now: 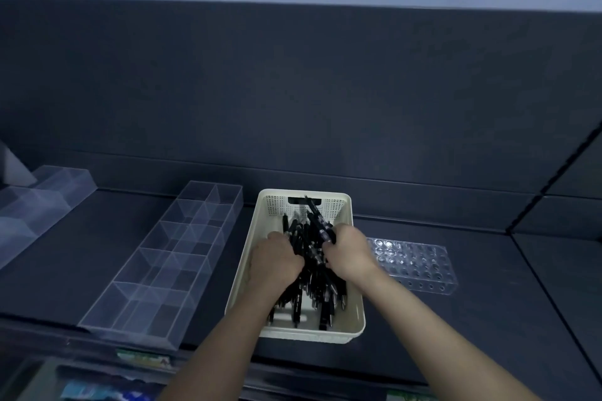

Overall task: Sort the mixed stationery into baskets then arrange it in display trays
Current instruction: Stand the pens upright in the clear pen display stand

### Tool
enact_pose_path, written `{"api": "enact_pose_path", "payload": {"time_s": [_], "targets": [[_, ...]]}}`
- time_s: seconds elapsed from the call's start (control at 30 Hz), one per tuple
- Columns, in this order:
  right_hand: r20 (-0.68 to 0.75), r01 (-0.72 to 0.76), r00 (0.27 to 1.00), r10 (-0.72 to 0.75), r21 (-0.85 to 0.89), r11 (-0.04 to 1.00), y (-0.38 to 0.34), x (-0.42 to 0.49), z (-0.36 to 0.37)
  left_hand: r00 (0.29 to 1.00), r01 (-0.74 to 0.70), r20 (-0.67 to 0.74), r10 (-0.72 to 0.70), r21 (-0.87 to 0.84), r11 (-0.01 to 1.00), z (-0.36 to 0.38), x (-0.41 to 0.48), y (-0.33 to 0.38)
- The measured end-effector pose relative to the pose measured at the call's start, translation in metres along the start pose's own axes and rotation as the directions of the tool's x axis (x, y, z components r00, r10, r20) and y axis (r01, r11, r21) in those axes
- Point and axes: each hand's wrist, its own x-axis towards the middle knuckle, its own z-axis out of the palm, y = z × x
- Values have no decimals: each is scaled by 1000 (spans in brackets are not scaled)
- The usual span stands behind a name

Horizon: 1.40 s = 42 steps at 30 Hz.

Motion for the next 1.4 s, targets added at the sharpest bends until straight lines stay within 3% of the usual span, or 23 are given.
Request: {"api": "enact_pose_path", "payload": {"time_s": [0.1, 0.23, 0.47, 0.57, 0.7, 0.87, 1.03, 1.23, 1.33, 1.4], "targets": [[13, -61, 998, 60, 292, 954, 4, 2, -3, 998, -7, 58, 7, -5, 1000, -1, 4, -3], [111, -160, 987, 116, 646, 747, 7, -1, -5, 996, -40, 84, 39, 21, 999, -3, 6, -3], [298, -306, 951, 81, 879, 365, 11, -11, -24, 950, -187, -307, 64, -391, 901, -11, 2, 4], [281, -283, 958, 48, 913, 294, 13, -16, -34, 962, -165, -272, -27, -656, 736, -21, -2, 16], [226, -205, 974, -3, 893, 401, 19, -25, -41, 999, -37, -44, -9, -915, 402, -26, -13, 32], [261, -150, 958, -115, 803, 576, 27, -34, -47, 995, 43, 64, 82, -971, 235, -20, -23, 53], [269, -108, 950, -162, 765, 635, 43, -33, -60, 993, 22, 45, 113, -979, 201, -10, -26, 69], [101, -12, 992, -82, 698, 716, 82, -15, -82, 995, -103, -97, 38, -963, 248, -3, -22, 85], [41, 68, 994, -104, 513, 856, 106, -3, -96, 991, -133, -133, 18, -943, 304, 3, -22, 91], [35, 156, 985, -168, 227, 961, 120, 5, -104, 988, -147, -153, 4, -937, 318, 7, -23, 94]]}}
